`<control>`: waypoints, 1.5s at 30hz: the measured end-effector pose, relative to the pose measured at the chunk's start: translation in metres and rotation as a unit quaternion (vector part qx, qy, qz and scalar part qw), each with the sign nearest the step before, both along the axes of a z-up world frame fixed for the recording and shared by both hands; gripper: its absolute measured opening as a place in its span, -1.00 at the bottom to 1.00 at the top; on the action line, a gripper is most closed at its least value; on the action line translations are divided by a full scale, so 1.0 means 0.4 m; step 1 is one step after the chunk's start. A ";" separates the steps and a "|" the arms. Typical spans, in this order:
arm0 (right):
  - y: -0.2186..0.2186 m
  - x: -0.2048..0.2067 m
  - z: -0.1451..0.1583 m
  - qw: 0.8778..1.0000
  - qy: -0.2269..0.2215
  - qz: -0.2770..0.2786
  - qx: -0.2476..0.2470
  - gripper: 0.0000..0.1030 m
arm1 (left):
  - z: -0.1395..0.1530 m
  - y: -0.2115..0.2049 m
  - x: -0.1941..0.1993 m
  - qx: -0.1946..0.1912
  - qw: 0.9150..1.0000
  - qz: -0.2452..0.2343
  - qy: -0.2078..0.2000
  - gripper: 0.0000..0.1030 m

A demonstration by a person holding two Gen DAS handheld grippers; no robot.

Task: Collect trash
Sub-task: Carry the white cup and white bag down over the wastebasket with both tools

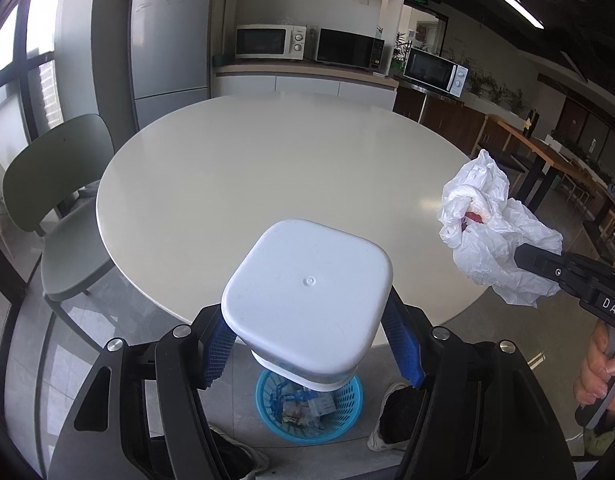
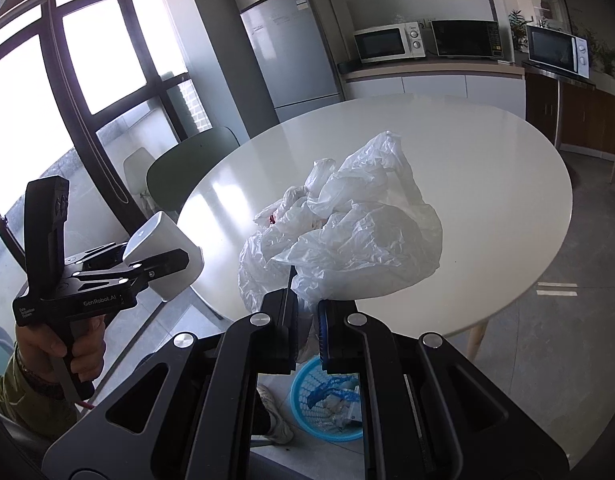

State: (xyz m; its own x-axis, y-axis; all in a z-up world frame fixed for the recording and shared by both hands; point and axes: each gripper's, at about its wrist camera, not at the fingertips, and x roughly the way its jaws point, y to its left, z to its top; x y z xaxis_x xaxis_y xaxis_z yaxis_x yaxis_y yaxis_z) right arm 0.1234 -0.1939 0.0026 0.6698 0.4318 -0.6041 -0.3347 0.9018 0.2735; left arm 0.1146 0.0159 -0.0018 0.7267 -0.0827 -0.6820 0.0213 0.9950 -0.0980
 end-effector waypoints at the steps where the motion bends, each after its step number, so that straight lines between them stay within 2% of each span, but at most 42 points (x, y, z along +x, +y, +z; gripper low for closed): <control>1: 0.002 -0.020 -0.001 1.000 0.002 0.004 -0.001 -0.86 | -0.004 -0.002 -0.011 -0.001 1.000 -0.002 0.001 0.28; 12: 0.012 -0.248 -0.016 0.998 0.035 0.054 -0.015 -0.86 | -0.076 -0.020 -0.096 0.002 0.999 -0.026 0.036 0.28; 18: 0.025 -0.287 -0.050 0.995 0.065 0.071 -0.022 -0.86 | -0.157 -0.023 -0.117 0.002 0.997 -0.027 0.067 0.28; 24: 0.044 -0.264 -0.156 0.990 0.114 0.077 -0.014 -0.86 | -0.256 -0.023 -0.116 -0.002 0.995 -0.017 0.103 0.28; 31: 0.052 -0.199 -0.295 0.985 0.163 0.058 -0.018 -0.86 | -0.354 -0.018 -0.097 -0.006 0.990 -0.009 0.142 0.28; 37: 0.041 -0.127 -0.388 0.980 0.189 0.044 -0.039 -0.86 | -0.411 -0.019 -0.084 -0.011 0.988 -0.016 0.154 0.28; 45: 0.068 -0.013 -0.550 0.972 0.230 0.031 -0.044 -0.86 | -0.533 -0.014 -0.023 -0.011 0.983 -0.005 0.182 0.28</control>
